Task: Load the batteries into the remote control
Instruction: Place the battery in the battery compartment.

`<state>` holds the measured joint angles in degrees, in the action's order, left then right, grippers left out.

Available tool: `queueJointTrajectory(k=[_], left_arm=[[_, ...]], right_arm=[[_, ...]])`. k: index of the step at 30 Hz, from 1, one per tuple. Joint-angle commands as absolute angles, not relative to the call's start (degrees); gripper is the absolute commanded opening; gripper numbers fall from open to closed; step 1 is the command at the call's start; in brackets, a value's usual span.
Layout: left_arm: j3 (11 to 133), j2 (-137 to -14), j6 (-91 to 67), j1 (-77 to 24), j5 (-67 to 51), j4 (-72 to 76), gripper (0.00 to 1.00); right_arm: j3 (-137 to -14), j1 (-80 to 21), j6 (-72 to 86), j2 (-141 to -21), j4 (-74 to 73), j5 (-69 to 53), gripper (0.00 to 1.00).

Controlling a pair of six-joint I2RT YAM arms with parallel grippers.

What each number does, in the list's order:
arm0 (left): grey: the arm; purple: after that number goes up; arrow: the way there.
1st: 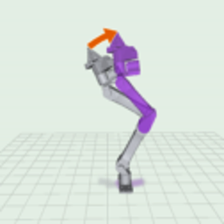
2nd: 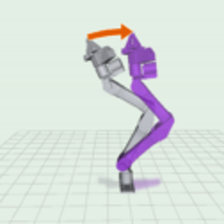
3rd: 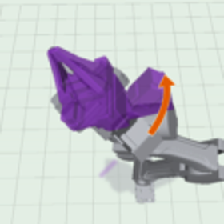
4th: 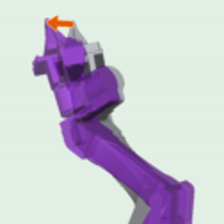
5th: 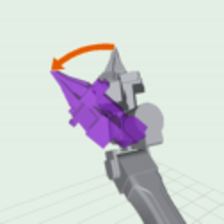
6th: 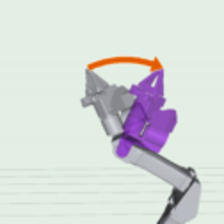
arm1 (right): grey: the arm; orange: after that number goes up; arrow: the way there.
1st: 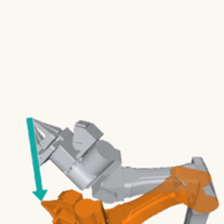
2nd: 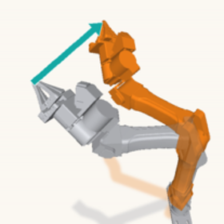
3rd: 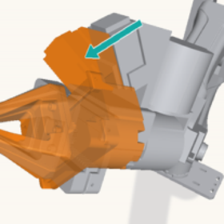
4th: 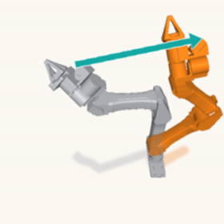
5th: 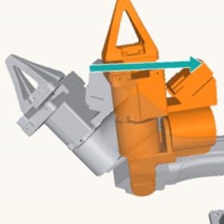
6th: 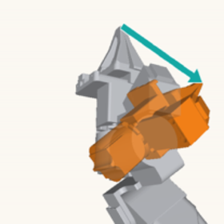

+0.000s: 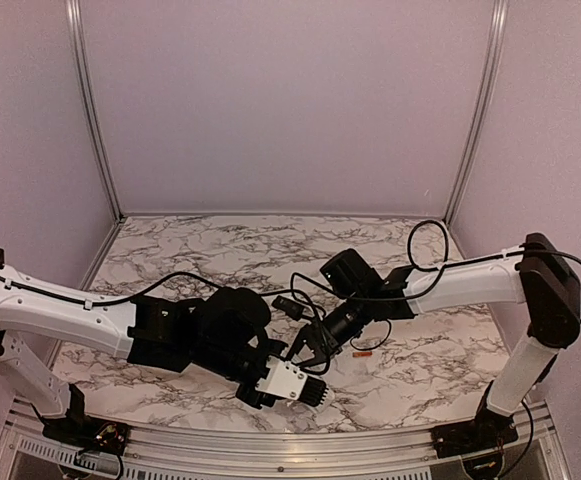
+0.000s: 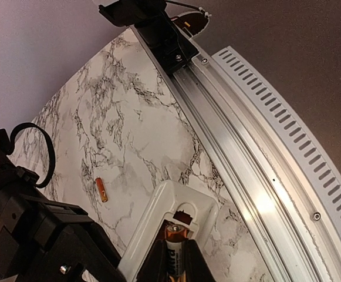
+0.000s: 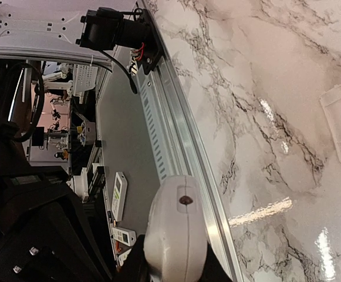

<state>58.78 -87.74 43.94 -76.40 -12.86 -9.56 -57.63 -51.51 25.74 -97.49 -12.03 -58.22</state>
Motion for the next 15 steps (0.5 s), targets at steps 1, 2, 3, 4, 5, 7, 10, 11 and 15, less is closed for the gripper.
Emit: queueJointTrajectory(k=[1, 2, 3, 4, 5, 7, 10, 11, 15], left_arm=[[60.2, -89.68, 45.3, -76.81, -13.98, -9.07, 0.02], [60.18, -89.96, 45.69, -76.82, -13.98, -9.14, 0.02], [60.19, -90.04, 45.8, -76.79, -14.07, -9.07, 0.02], [60.27, -90.15, 45.98, -76.81, -14.33, -9.09, 0.02], [60.43, -90.32, 46.0, -76.74, -14.58, -9.17, 0.02], [60.64, -90.61, 46.09, -76.82, -14.88, -9.0, 0.02], [60.64, -91.08, 46.77, -76.77, -14.87, -8.99, 0.02], [60.64, -91.2, 46.98, -76.74, -14.9, -8.97, 0.02], [60.69, -91.74, 47.85, -76.79, -15.44, -9.27, 0.03]], right_arm=[[-60.01, -53.03, 26.95, -97.92, -11.47, -59.82, 0.0], [-60.1, -53.19, 26.86, -97.99, -11.56, -59.87, 0.0], [-60.18, -53.34, 26.9, -98.1, -11.6, -59.86, 0.0], [-60.25, -53.41, 26.96, -98.2, -11.63, -60.0, 0.0], [-60.29, -53.48, 27.03, -98.3, -11.5, -60.17, 0.0], [-60.53, -53.44, 27.05, -98.48, -11.51, -60.44, 0.0], [-60.97, -53.73, 26.85, -98.63, -11.59, -60.97, 0.0], [-61.07, -53.89, 26.67, -98.62, -11.94, -60.99, 0.0], [-61.26, -54.4, 26.35, -98.92, -12.02, -61.55, 0.0]])
